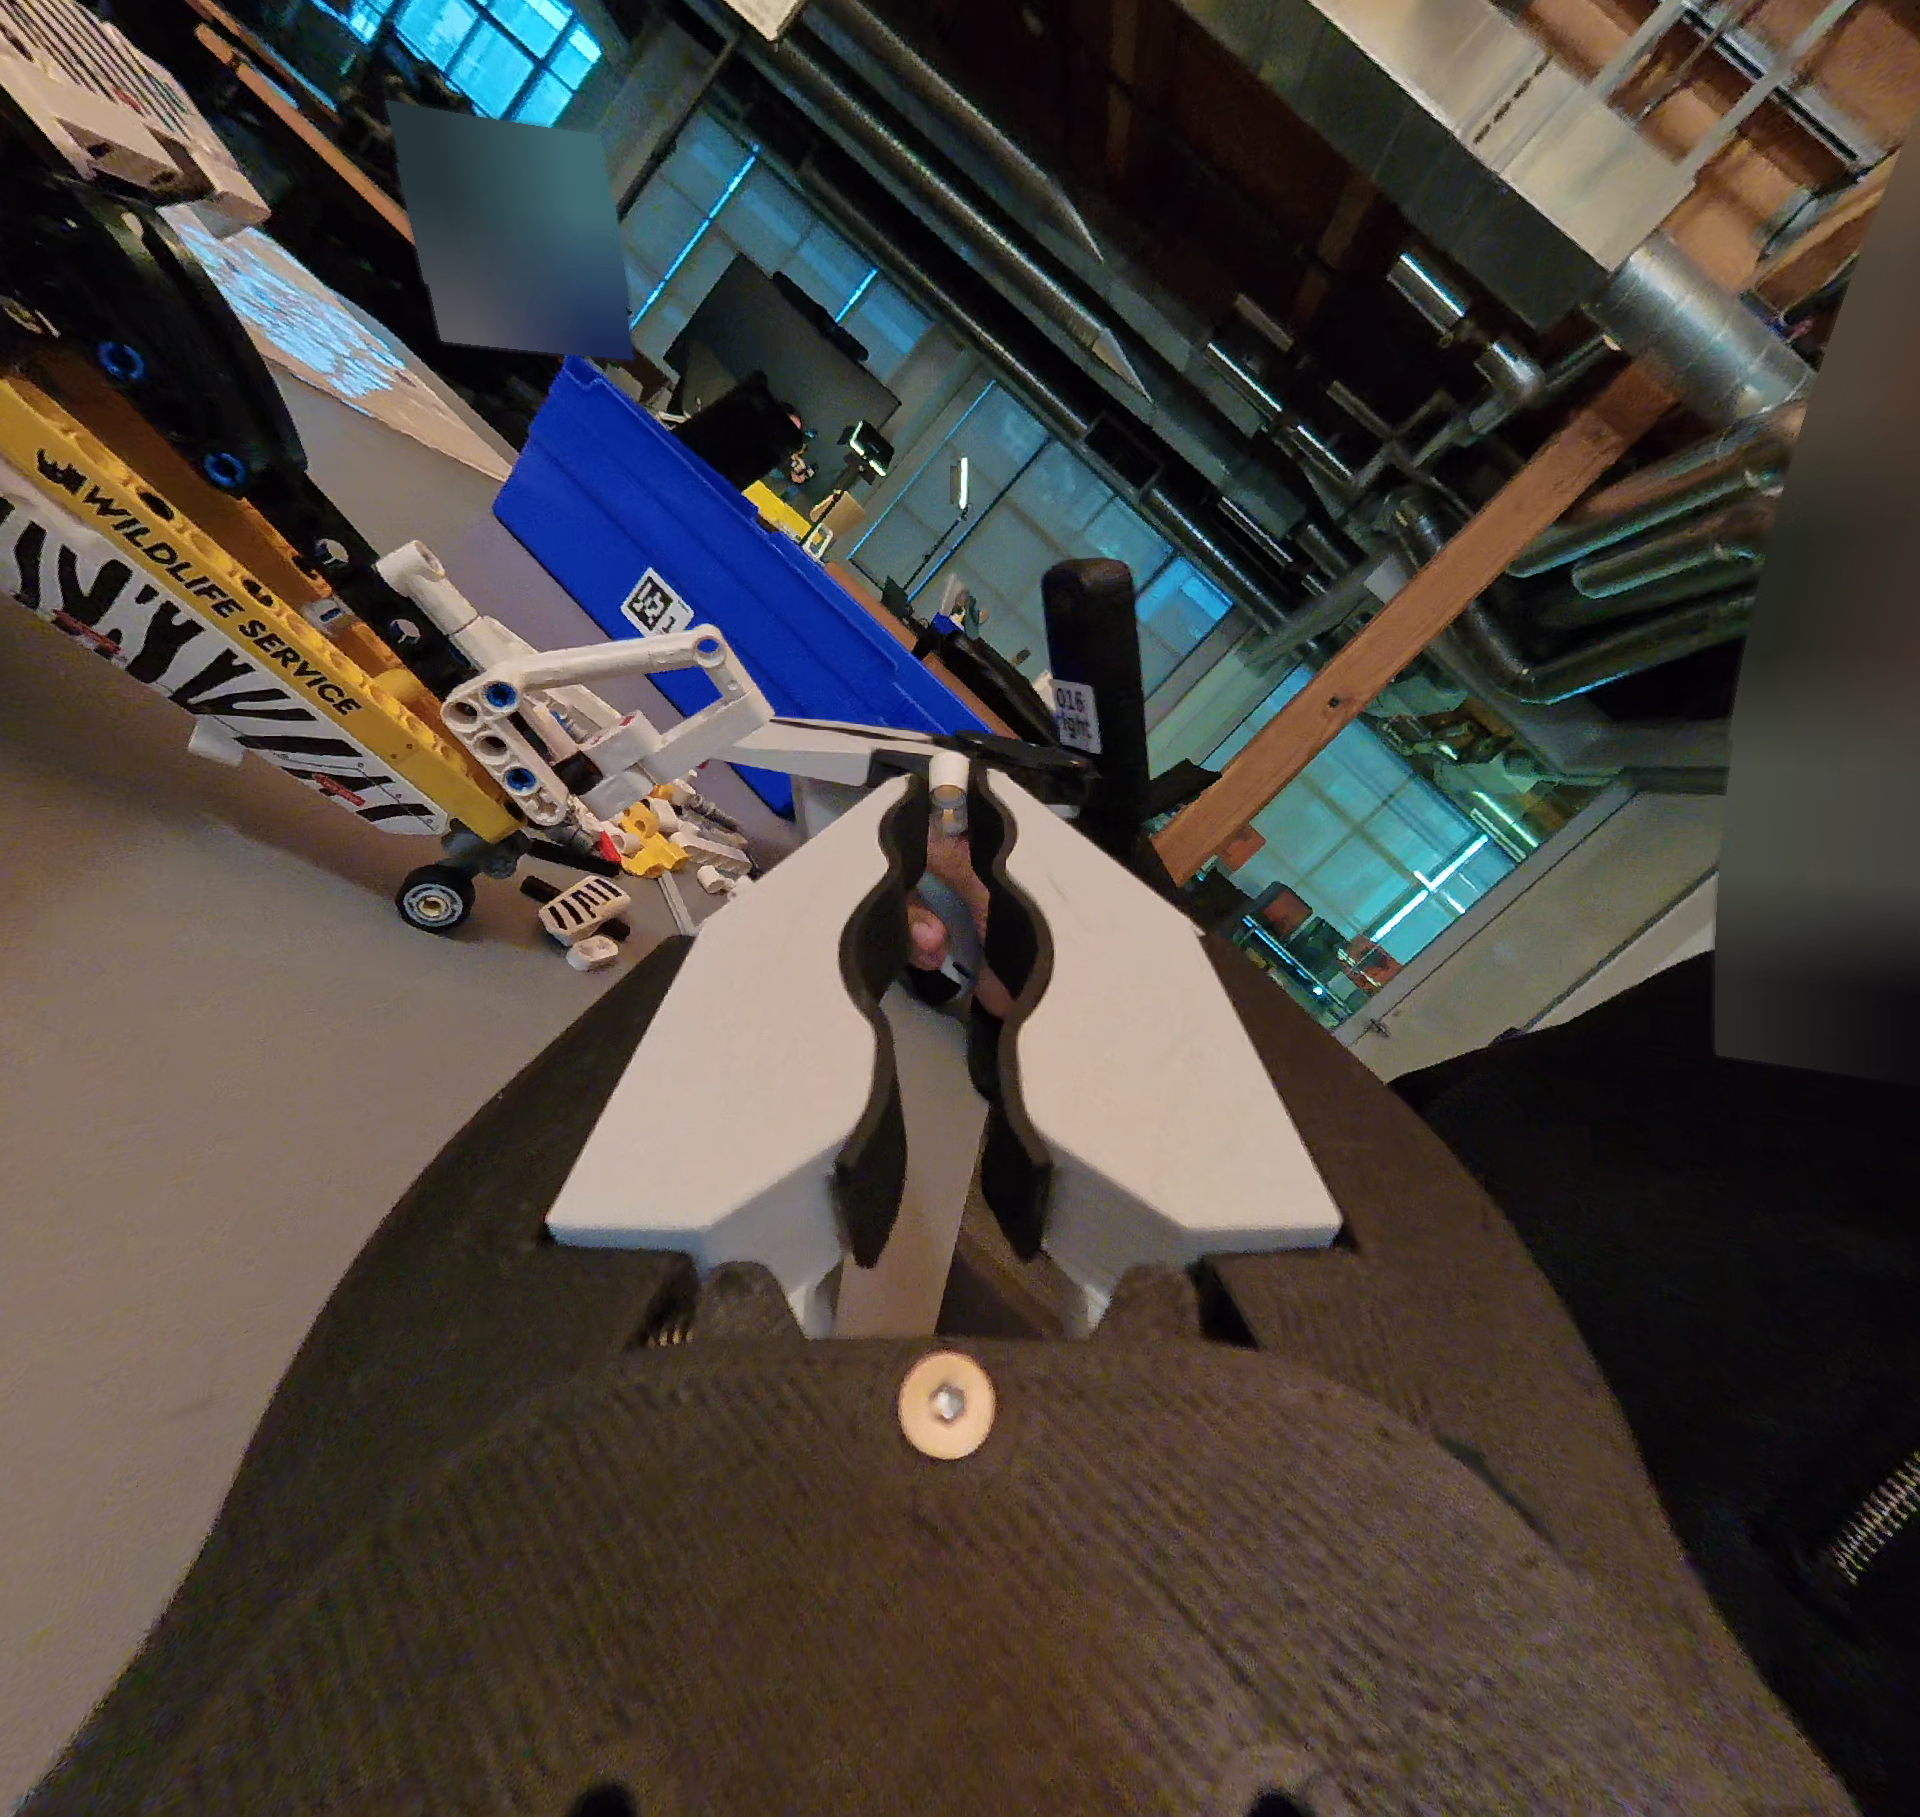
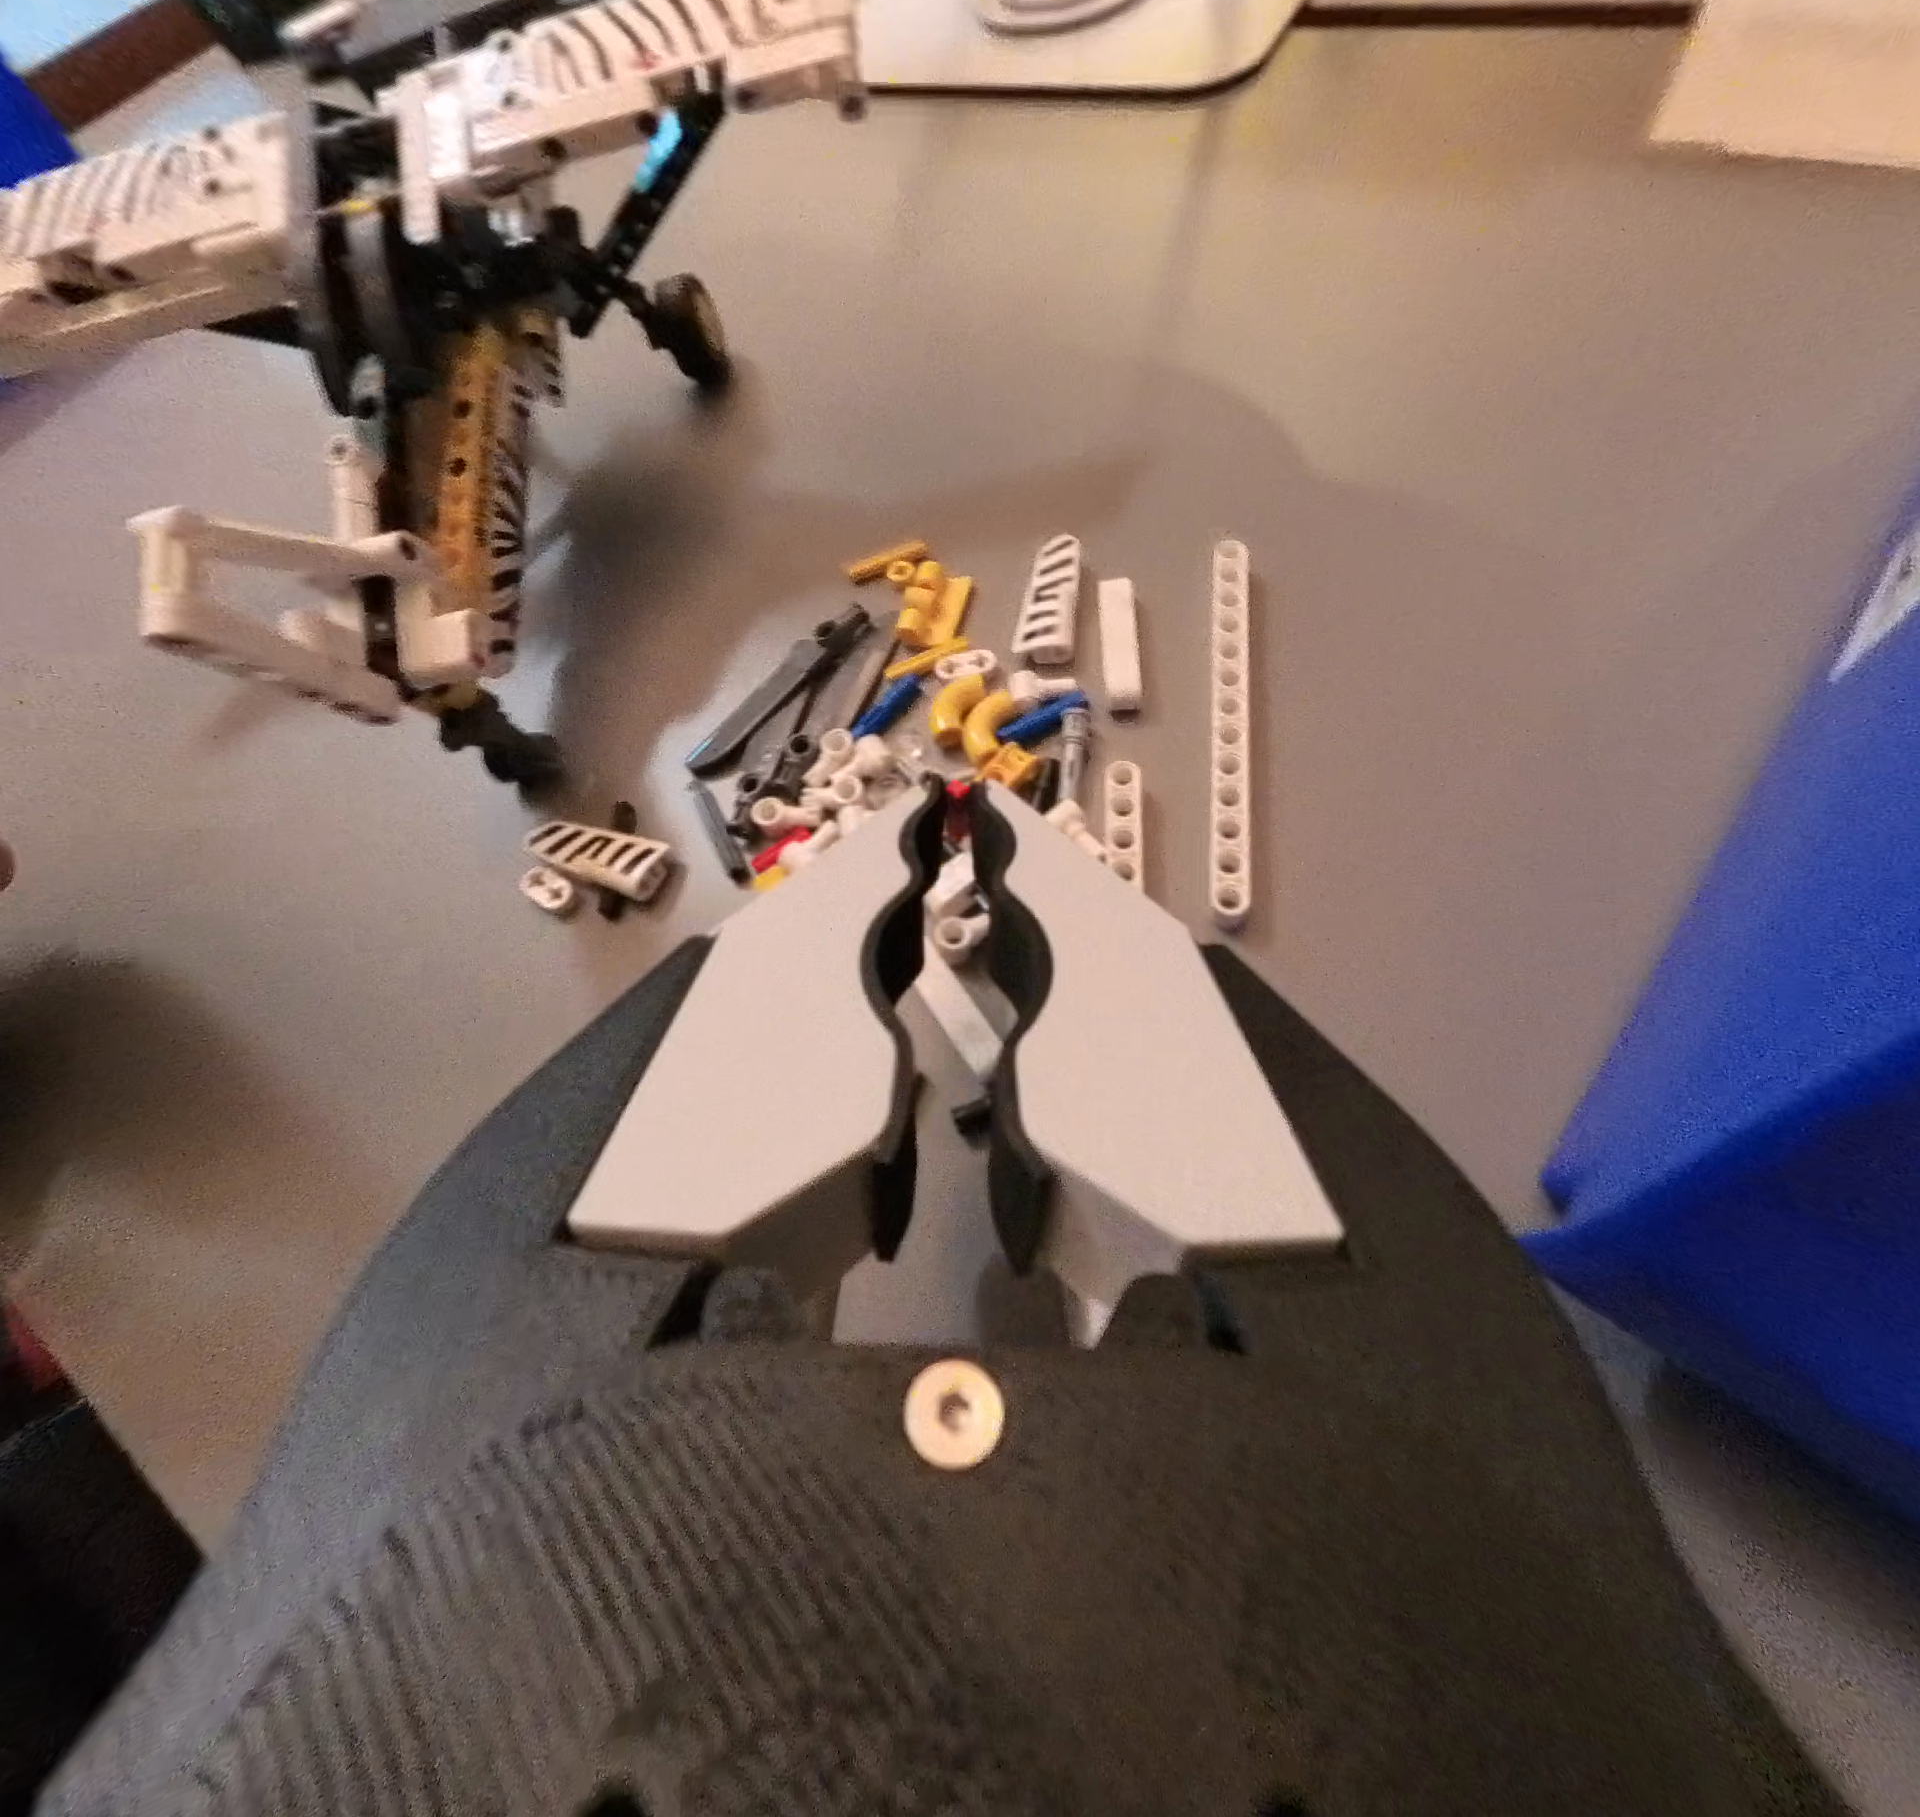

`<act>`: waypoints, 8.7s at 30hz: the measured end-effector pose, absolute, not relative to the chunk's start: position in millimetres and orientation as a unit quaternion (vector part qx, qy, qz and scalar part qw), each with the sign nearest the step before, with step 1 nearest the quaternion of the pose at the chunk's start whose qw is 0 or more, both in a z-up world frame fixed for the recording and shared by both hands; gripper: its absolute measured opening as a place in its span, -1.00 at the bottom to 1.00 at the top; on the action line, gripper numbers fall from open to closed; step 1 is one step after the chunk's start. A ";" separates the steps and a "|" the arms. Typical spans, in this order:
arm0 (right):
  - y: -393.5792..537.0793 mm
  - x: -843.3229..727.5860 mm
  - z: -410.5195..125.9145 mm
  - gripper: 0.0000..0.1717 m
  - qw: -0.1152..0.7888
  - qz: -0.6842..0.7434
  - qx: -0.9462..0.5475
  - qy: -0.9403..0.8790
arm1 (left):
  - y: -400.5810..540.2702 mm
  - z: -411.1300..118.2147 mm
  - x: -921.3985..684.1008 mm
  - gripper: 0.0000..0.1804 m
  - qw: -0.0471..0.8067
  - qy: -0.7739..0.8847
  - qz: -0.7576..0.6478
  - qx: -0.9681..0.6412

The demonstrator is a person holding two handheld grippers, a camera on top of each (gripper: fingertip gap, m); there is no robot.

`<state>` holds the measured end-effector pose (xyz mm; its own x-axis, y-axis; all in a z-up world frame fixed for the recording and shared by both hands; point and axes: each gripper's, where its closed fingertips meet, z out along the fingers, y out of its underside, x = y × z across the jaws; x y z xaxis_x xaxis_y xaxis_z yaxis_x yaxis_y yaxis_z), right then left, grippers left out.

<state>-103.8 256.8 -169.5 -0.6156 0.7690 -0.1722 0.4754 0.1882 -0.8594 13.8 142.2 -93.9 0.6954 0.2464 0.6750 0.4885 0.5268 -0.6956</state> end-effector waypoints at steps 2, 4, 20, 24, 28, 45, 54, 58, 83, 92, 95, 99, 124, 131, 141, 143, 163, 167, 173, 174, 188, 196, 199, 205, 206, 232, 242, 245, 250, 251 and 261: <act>262.3 -109.3 -173.5 -0.97 0.157 0.473 -0.433 -0.751 | 142.2 -94.2 13.7 -0.96 0.785 -0.384 -0.085 -0.479; 265.9 -111.4 -180.6 -0.92 0.156 0.453 -0.445 -0.756 | 141.3 -94.2 13.1 -0.96 0.786 -0.386 -0.088 -0.475; 264.0 -98.3 -113.1 -0.73 0.151 0.649 -0.358 -0.655 | 193.4 -127.9 -0.2 -0.96 0.679 -0.420 -0.057 -0.599; 260.8 -96.2 -113.4 -0.74 0.137 0.652 -0.350 -0.659 | 219.2 -149.3 -14.7 -0.96 0.592 -0.406 -0.004 -0.696; 258.1 -93.5 -112.0 -0.74 0.137 0.655 -0.339 -0.661 | 230.7 -162.4 -33.6 -0.95 0.513 -0.369 0.102 -0.769; 258.3 -89.6 -107.2 -0.76 0.140 0.668 -0.324 -0.655 | 237.0 -165.4 -30.5 -0.78 0.493 -0.336 0.122 -0.794; 251.2 -84.8 -106.2 -0.77 0.148 0.668 -0.310 -0.661 | 150.3 -126.4 -12.2 -0.86 0.603 -0.394 0.162 -0.675; 221.7 -74.8 -108.1 -0.75 0.098 0.674 -0.312 -0.662 | 141.0 -127.6 -20.8 -0.75 0.628 -0.430 0.111 -0.639; 92.9 0.8 -135.6 -0.68 0.113 0.571 -0.090 -0.808 | 107.7 -110.6 -33.5 -0.41 0.656 -0.455 0.200 -0.568; 118.9 -31.2 -131.6 -0.52 0.004 0.601 -0.258 -0.756 | 87.3 -118.7 -34.5 -0.62 0.657 -0.503 0.169 -0.535; 112.7 -29.0 -140.1 -0.62 -0.097 0.601 -0.320 -0.726 | 84.4 -118.9 -32.4 -0.65 0.650 -0.506 0.182 -0.537; 101.8 -28.1 -158.4 -0.63 -0.074 0.556 -0.313 -0.766 | 76.3 -116.9 -25.3 -0.73 0.665 -0.514 0.172 -0.513; 58.8 -18.8 -139.2 -0.91 -0.303 0.600 -0.346 -0.654 | 68.6 -121.8 -18.6 -0.77 0.630 -0.516 0.200 -0.544; 54.1 -14.8 -137.3 -0.93 -0.315 0.606 -0.335 -0.650 | 52.8 -117.4 -16.5 -0.91 0.564 -0.481 0.315 -0.593; 56.6 -16.7 -131.5 -0.93 -0.301 0.627 -0.334 -0.637 | 48.1 -115.2 -14.2 -0.93 0.542 -0.463 0.355 -0.605; 67.9 -27.2 -115.2 -0.87 -0.219 0.677 -0.306 -0.632 | 43.8 -112.8 -13.0 -0.93 0.558 -0.469 0.344 -0.591; 30.4 -11.2 -132.2 -0.84 0.113 0.591 0.013 -0.799 | 34.7 -110.7 -12.2 -0.87 0.645 -0.486 0.231 -0.543; 32.5 -13.9 -132.8 -0.84 0.115 0.587 0.004 -0.801 | 40.0 -111.5 -11.1 -0.81 0.653 -0.482 0.210 -0.545; 36.1 -16.3 -122.8 -0.84 0.080 0.618 -0.028 -0.782 | 48.1 -108.3 -6.6 -0.53 0.667 -0.461 0.197 -0.551; 36.9 -16.2 -121.5 -0.84 0.070 0.622 -0.033 -0.779 | 48.9 -107.4 -6.1 -0.53 0.666 -0.458 0.203 -0.554; 44.0 -11.1 -94.1 -0.84 0.011 0.686 -0.051 -0.726 | 38.3 -118.7 -16.9 -0.53 0.574 -0.490 0.298 -0.584; 40.7 -0.6 -89.9 -0.84 0.026 0.693 -0.026 -0.720 | 46.9 -117.2 -14.6 -0.52 0.570 -0.469 0.308 -0.600; 39.8 5.2 -90.3 -0.84 0.032 0.693 -0.011 -0.720 | 42.0 -110.7 -13.7 -0.61 0.583 -0.472 0.325 -0.577; 41.9 9.5 -83.4 -0.85 0.017 0.708 -0.009 -0.705 | 42.9 -99.6 -10.1 -0.75 0.579 -0.439 0.386 -0.569; 42.7 9.7 -82.9 -0.85 0.011 0.710 -0.012 -0.704 | 43.0 -98.4 -9.4 -0.75 0.578 -0.432 0.393 -0.570; 50.5 2.3 -87.3 -0.85 -0.014 0.711 -0.050 -0.702 | 42.2 -94.2 -3.5 -0.64 0.651 -0.432 0.308 -0.543; 49.6 -0.9 -92.6 -0.84 0.014 0.699 -0.047 -0.713 | 49.9 -89.0 5.4 -0.66 0.669 -0.398 0.300 -0.552; 49.1 -2.2 -95.5 -0.84 0.022 0.693 -0.047 -0.719 | 48.6 -83.7 8.9 -0.62 0.696 -0.396 0.269 -0.535; 43.4 3.8 -101.9 -0.84 0.070 0.674 -0.015 -0.735 | 41.2 -98.3 -2.7 -0.58 0.659 -0.451 0.267 -0.539; 42.5 3.2 -104.1 -0.84 0.086 0.667 -0.011 -0.740 | 40.6 -98.9 -3.0 -0.64 0.658 -0.455 0.265 -0.537; 41.1 -0.2 -108.3 -0.85 0.166 0.640 0.007 -0.750 | 37.0 -106.4 -6.8 -0.77 0.624 -0.471 0.286 -0.554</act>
<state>-0.2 41.1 -108.3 -0.9448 0.2019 0.2581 -0.2232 0.1801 -0.9580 -6.8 37.0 -106.4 0.3927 0.8787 0.2714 0.1648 0.2232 -0.9608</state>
